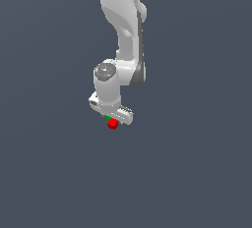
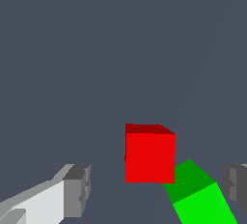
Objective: Stack the red cube on top of the green cube.
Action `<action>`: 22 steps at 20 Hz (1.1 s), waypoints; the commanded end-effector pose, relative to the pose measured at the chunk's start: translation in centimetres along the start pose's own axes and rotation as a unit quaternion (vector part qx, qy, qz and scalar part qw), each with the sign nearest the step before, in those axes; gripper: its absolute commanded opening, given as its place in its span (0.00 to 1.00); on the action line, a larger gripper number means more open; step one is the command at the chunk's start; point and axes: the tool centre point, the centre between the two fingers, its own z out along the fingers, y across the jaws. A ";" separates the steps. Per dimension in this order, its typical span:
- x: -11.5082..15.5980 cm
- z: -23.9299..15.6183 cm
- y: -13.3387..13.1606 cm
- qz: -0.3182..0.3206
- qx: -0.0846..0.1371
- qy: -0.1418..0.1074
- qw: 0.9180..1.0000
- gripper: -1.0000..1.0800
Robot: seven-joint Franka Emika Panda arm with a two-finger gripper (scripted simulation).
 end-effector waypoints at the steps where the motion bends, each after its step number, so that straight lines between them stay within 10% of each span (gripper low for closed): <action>1: 0.0 0.3 0.2 0.008 0.000 0.000 1.000 0.96; 21: -0.1 5.3 0.2 0.008 0.001 0.000 1.000 0.96; 22: -0.1 5.3 0.2 0.008 0.001 0.000 1.000 0.00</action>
